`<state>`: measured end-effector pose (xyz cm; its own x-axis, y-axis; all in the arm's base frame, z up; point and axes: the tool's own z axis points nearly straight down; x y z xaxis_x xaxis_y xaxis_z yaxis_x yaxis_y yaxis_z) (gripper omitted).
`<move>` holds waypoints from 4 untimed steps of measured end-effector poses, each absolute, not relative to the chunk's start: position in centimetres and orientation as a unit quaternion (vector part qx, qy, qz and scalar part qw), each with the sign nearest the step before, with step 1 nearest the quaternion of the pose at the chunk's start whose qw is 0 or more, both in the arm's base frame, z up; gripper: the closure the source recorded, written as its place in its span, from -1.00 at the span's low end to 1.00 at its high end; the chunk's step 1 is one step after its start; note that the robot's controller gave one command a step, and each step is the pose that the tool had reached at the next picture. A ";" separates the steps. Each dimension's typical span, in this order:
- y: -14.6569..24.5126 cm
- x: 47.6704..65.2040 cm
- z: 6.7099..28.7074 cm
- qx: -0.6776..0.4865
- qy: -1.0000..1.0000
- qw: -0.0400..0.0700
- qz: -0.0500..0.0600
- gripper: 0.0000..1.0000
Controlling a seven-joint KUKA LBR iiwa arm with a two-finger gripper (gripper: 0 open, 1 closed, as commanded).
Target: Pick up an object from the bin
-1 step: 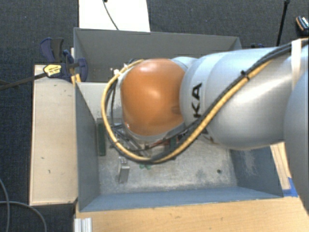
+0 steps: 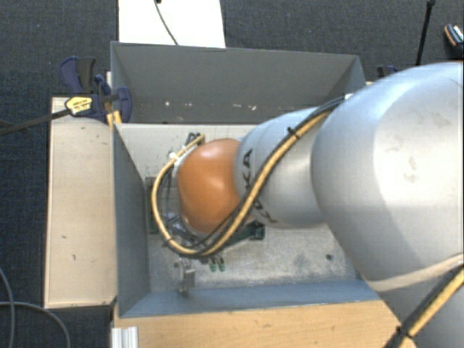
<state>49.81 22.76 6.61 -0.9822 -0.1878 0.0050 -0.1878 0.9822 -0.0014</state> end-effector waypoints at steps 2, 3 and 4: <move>6.2 55.5 6.7 0.173 -0.985 0.001 0.001 -1.00; 6.8 55.7 7.2 0.173 -0.985 -0.003 -0.001 1.00; 10.1 51.5 14.8 0.332 -0.943 -0.004 0.000 1.00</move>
Offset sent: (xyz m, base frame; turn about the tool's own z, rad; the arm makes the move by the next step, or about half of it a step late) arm 0.0252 -0.0846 0.0883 -0.0516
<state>51.51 10.05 14.80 -0.7799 -0.6259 -0.0077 -0.6259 0.7799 -0.0018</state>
